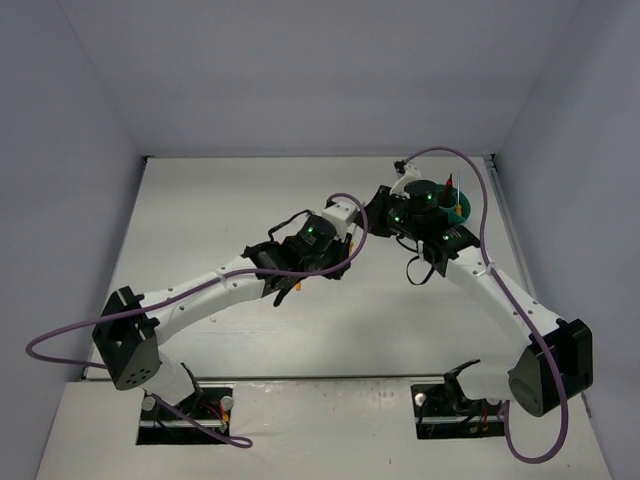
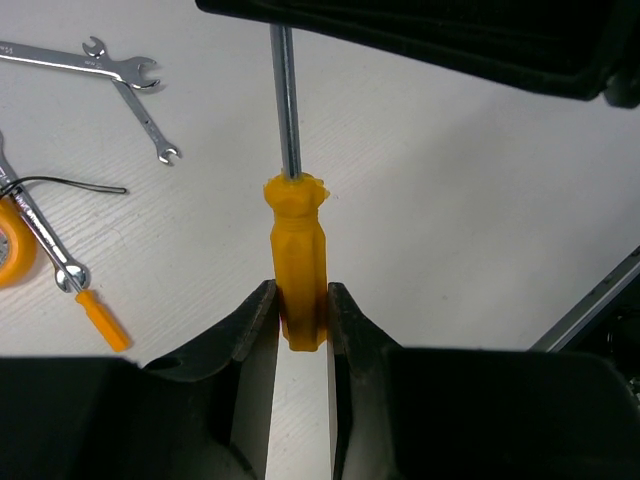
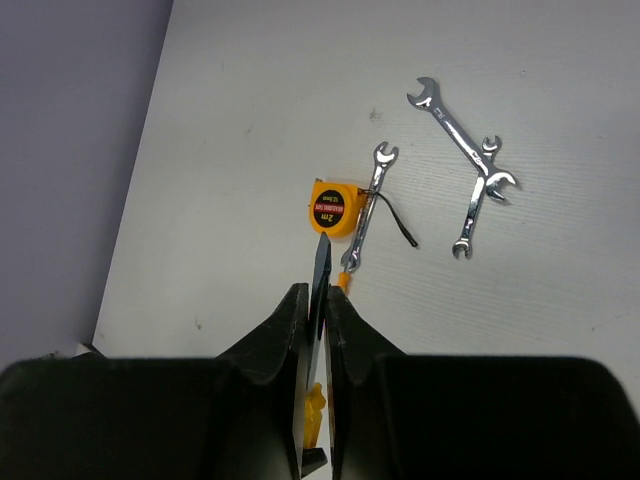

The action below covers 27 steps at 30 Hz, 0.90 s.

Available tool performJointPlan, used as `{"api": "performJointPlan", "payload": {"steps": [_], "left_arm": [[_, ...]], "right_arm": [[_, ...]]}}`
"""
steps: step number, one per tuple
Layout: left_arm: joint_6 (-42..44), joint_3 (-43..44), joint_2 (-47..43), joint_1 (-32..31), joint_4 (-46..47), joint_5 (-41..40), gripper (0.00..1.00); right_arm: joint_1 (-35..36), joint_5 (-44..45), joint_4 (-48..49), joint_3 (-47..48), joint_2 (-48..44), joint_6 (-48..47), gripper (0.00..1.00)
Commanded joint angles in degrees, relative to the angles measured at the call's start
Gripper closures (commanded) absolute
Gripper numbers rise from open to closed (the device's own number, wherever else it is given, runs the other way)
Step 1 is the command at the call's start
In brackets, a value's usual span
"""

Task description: Sort the tools into containers

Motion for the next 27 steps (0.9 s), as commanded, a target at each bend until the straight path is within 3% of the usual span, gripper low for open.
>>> {"api": "performJointPlan", "payload": {"steps": [1,5,8,17,27], "left_arm": [[-0.16,1.13,-2.71,-0.73,3.46,0.19,0.82],[-1.34,0.02,-3.09,-0.64,2.41,-2.63,0.40],[-2.17,-0.08,-3.44,-0.49,-0.70,-5.62,0.25],[-7.97,-3.34,-6.15,5.09,-10.83,-8.31,0.22],[-8.43,-8.33,-11.51,10.46,-14.91,-8.37,0.22]], "right_arm": [[-0.18,2.89,3.47,0.10,-1.56,-3.61,1.00],[-1.68,6.33,2.20,0.14,-3.24,-6.69,1.00],[-4.95,9.34,-0.90,1.22,-3.77,-10.01,1.00],[-17.78,26.26,-2.29,8.04,-2.79,-21.23,1.00],[-33.10,16.76,2.00,21.88,13.00,-33.45,1.00]]}}
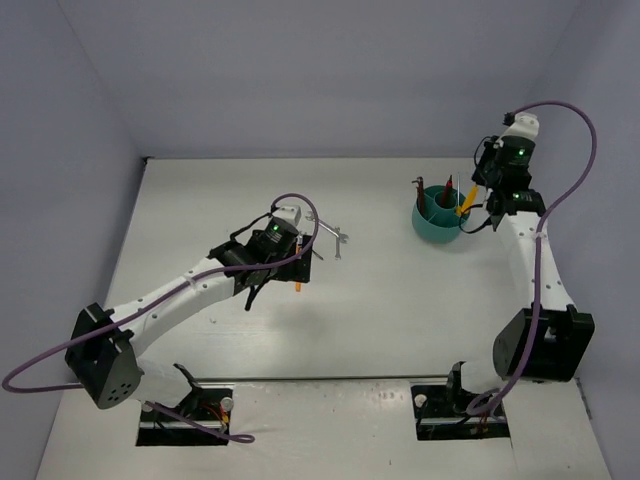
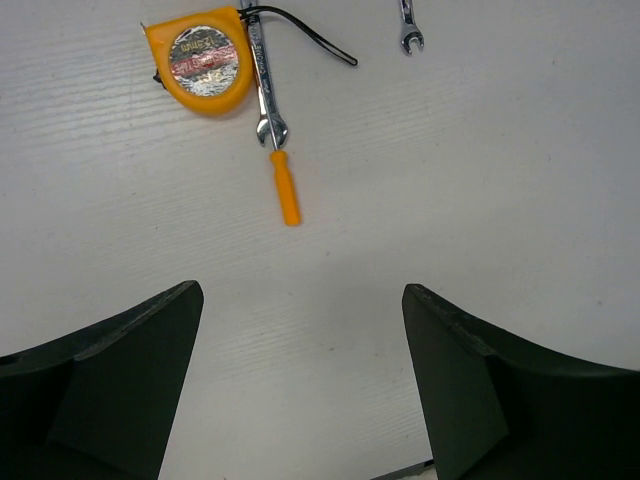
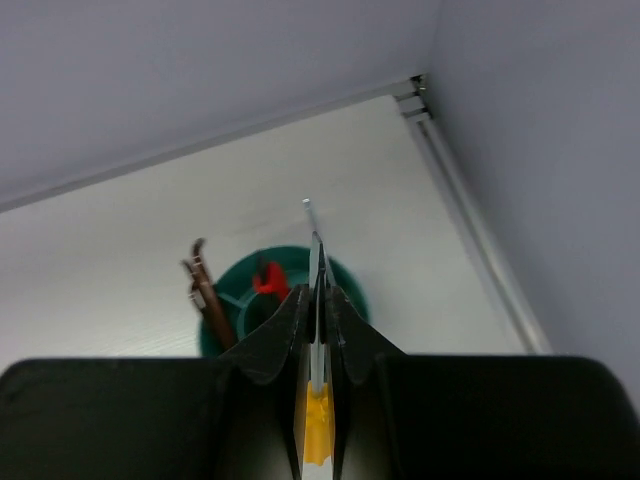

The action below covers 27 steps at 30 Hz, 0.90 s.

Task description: Sort the tools into containers

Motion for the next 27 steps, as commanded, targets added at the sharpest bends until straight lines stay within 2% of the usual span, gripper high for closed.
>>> {"api": "performJointPlan", "payload": {"steps": [1,5,12,22,27], "left_arm": [[-1.03,-1.01,-4.16,0.94,-0.63,-0.37,0.22],[-1.34,-1.81,-4.16,1.22,-0.63,0.67,0.22],[-0.48,-1.59,-4.18,1.22,-0.63,0.74,0.22],[-0.43,-1.32,-2.79,1.22,-0.54,1.25,0.22],[-0.36,-0.94,-1.99,1.22,-0.39,1.16,0.22]], "right_arm": [[-3.94,-5.71,5.58,7.14,7.42,-8.29,1.00],[-5.08,-9.53,7.08,10.53,12.74,-12.52,1.00],[-5.85,-16.50,8.97,16.88,22.59,-14.47,1.00],[-5.85,-19.91,11.59,18.20,29.35,-15.48,1.00],[-5.85,-20.09,12.13,15.78,29.68,-13.77,1.00]]}}
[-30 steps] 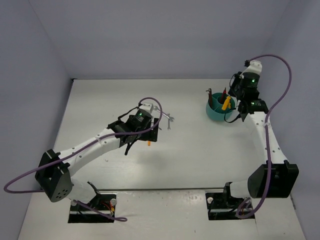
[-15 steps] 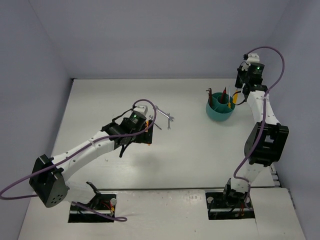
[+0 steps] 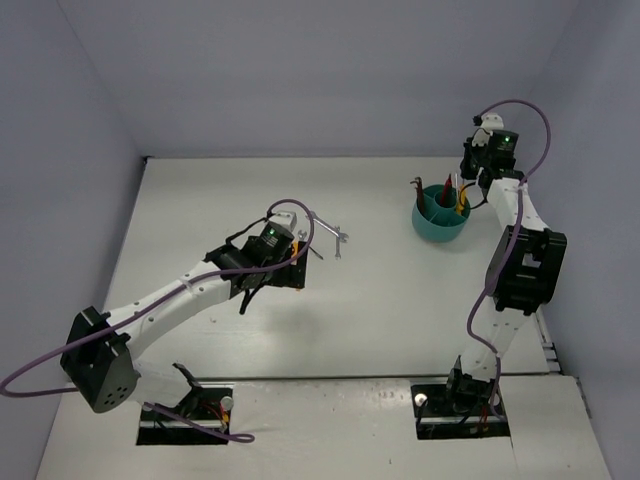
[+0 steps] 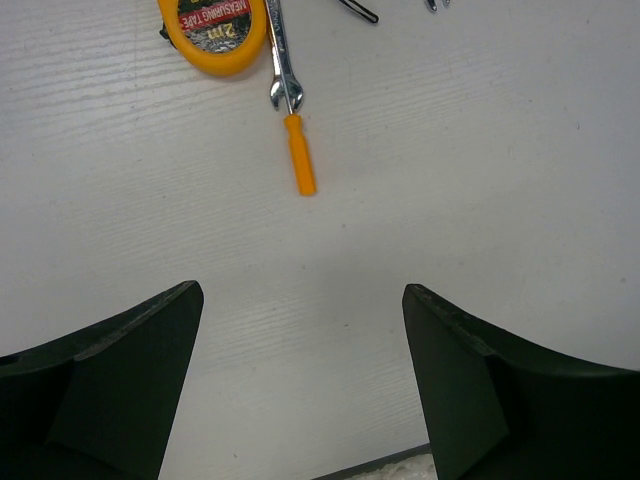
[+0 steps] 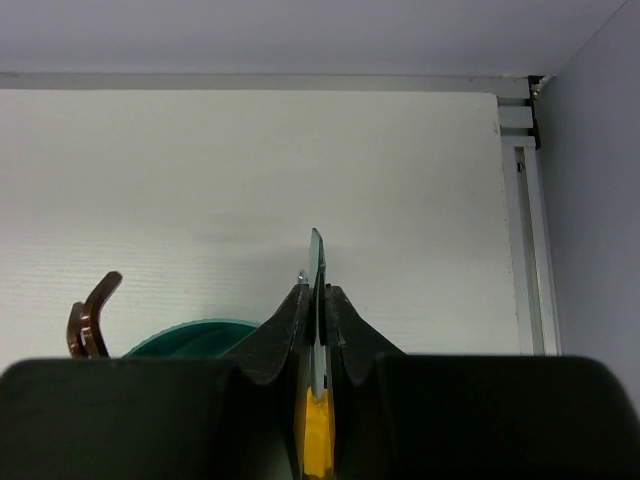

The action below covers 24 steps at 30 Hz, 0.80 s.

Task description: Sort the tools into containers

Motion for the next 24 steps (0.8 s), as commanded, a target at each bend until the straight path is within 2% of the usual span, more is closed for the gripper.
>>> {"api": "performJointPlan", "payload": {"steps": [1,16,19,24], "left_arm": [[-0.25,2.03,0.43,0.27,1.17,-0.16,0.22],[-0.54,1.84,1.48,0.27,2.24,1.07,0.22],[-0.69,1.07,0.75,0.27,2.39,0.90,0.22],[-1.66,0.27,0.26,0.27,2.57,1.16,0.22]], "right_arm": [[-0.24,-1.83,5.51,-0.11,-0.78,1.06,1.00],[-0.24,-4.89,5.33,-6.34,-3.78,-1.05,0.99],[-0.24,-5.08,5.24,-7.49,-4.72,-1.43,0.92],[-0.24,-3.77,5.07,-8.34,-7.01,-1.84,0.72]]}}
